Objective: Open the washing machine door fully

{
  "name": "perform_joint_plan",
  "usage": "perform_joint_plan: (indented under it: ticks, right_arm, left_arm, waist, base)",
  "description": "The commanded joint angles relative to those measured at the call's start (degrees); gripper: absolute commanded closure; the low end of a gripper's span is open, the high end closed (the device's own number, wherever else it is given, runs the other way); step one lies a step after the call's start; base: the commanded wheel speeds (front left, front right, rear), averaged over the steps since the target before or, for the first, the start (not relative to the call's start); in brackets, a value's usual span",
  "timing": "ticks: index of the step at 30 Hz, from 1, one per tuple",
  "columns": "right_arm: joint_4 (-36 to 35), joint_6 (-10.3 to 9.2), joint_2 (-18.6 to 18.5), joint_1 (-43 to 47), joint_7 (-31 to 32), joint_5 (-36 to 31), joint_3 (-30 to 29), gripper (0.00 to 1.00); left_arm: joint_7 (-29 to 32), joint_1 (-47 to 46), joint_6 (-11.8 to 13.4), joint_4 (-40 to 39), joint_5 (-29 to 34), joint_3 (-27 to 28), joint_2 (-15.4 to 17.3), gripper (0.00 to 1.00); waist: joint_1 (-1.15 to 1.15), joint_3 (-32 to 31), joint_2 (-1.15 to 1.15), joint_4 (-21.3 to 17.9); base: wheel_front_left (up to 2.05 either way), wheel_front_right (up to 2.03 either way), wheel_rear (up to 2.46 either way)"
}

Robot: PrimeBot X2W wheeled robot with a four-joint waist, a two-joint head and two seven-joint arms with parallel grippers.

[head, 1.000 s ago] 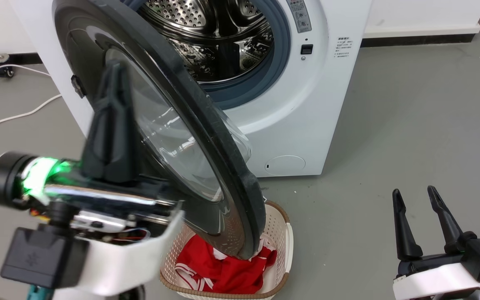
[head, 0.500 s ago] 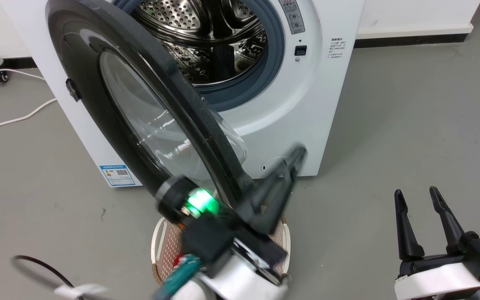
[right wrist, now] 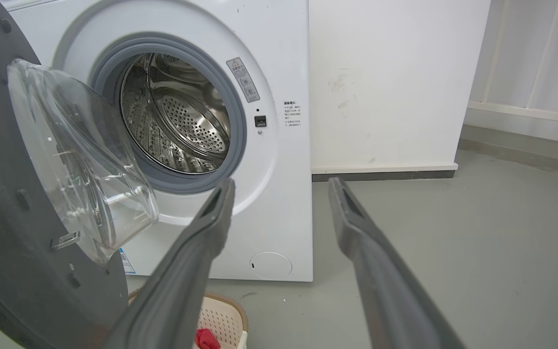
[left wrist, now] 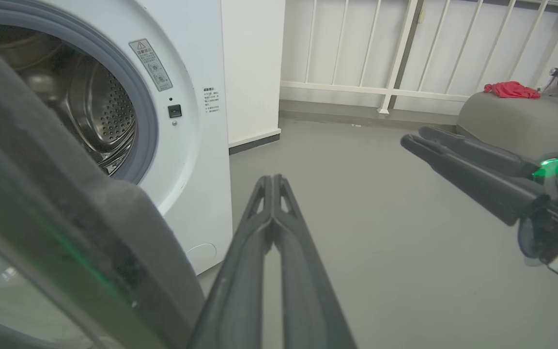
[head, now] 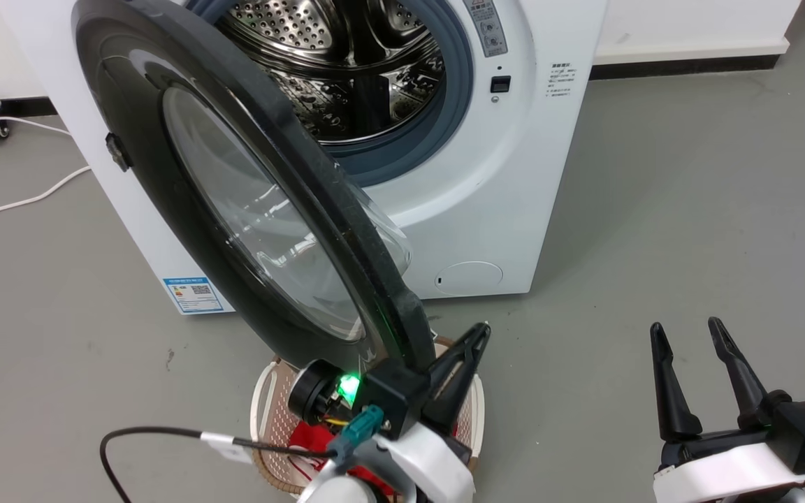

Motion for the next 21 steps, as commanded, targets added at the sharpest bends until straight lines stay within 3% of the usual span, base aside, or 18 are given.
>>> perform_joint_plan:
  ticks: [1,13,21]
  right_arm:
    - [0.02,-0.04,0.19,0.11,0.08,0.24,0.17,0.0]
    - [0.83,-0.04,0.19,-0.4,0.24,1.34,0.84,0.0]
    - [1.38,-0.04,0.19,-0.55,0.07,1.85,1.02,0.0]
  left_arm:
    - [-0.65,-1.35,0.72,1.33,-0.38,0.32,-0.18,1.0]
    - [-4.05,-6.19,5.56,10.5,-3.41,1.83,-0.32,1.0]
    - [-6.47,-4.93,7.91,10.8,-4.21,3.16,0.19,1.0]
  waist:
    - [0.0,0.18,0.0,-0.24]
    - [0.0,0.75,0.0,-1.01]
    - [0.0,1.01,0.0,-0.79]
  base:
    - [0.0,0.0,0.0]
    - [0.0,0.0,0.0]
    - [0.0,0.0,0.0]
